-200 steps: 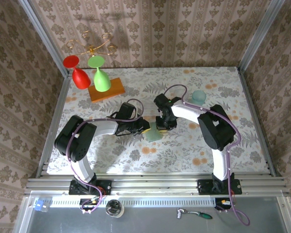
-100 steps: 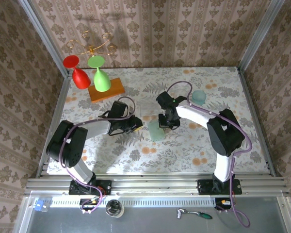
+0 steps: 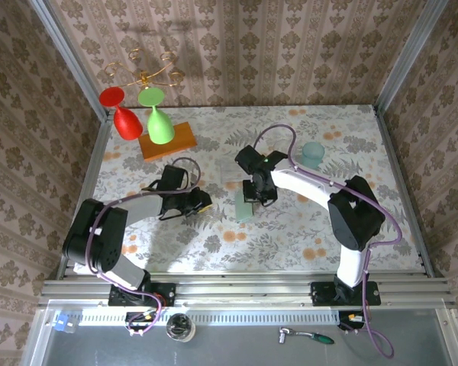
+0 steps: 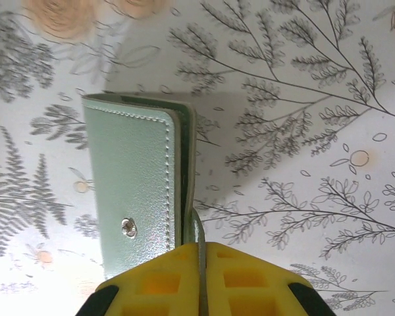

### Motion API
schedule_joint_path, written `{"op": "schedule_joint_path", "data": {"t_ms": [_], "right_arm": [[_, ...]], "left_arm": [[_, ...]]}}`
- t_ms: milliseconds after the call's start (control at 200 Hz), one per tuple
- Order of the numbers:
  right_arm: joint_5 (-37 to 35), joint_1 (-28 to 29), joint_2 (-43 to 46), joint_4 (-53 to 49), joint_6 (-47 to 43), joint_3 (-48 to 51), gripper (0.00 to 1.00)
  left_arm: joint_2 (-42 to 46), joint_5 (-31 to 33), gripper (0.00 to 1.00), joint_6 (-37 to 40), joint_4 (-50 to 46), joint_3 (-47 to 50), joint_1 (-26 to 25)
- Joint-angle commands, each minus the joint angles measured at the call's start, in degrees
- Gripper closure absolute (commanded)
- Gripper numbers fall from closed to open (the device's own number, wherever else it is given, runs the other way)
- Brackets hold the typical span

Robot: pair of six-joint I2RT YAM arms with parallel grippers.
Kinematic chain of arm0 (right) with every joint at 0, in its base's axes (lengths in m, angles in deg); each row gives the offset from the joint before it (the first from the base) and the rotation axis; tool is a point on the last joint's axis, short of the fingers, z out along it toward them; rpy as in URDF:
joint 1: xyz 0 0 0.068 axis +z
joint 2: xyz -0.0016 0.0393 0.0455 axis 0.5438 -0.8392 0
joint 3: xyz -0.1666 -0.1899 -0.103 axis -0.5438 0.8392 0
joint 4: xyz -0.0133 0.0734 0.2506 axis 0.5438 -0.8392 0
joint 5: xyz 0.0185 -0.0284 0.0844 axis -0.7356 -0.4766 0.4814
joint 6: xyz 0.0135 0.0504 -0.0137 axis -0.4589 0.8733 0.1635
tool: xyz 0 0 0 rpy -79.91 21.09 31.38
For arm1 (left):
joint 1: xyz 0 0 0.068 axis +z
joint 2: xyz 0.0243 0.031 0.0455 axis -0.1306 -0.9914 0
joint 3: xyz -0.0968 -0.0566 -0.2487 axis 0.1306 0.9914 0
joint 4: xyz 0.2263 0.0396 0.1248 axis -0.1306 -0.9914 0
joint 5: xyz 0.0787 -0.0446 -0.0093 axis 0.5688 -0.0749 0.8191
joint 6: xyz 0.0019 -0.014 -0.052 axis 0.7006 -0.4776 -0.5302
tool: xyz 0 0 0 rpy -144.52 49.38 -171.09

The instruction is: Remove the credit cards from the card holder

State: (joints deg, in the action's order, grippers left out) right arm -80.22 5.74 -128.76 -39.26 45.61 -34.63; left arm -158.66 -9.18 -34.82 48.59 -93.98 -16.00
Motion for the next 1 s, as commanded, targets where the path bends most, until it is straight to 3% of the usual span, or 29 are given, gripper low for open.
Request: {"op": "schedule_joint_path", "data": {"t_ms": [0, 315, 650, 855, 995], "right_arm": [[-2.71, 1.02, 1.51, -3.51, 2.01, -3.18, 0.99], [-3.00, 3.22, -0.86, -6.11, 1.93, -8.92, 0.99], [-3.51, 3.84, -0.29, -6.30, 2.32, -8.62, 0.99], [-4.80, 3.68, 0.62, -5.10, 1.19, -5.23, 0.99], [-6.27, 3.15, 0.85, -5.67, -0.95, -4.11, 0.99]], "left_arm": [[2.26, -0.03, 0.79, 4.45, -4.54, 0.02, 0.67], [4.57, 1.14, 0.79, 6.97, -8.42, -0.68, 1.03], [3.56, 0.67, 0.80, 6.50, -8.00, -1.37, 0.21], [0.92, 2.08, 0.84, 5.15, -6.05, -2.78, -2.24], [-1.17, 3.21, 0.87, 2.71, -3.85, -4.22, -6.73]]}}
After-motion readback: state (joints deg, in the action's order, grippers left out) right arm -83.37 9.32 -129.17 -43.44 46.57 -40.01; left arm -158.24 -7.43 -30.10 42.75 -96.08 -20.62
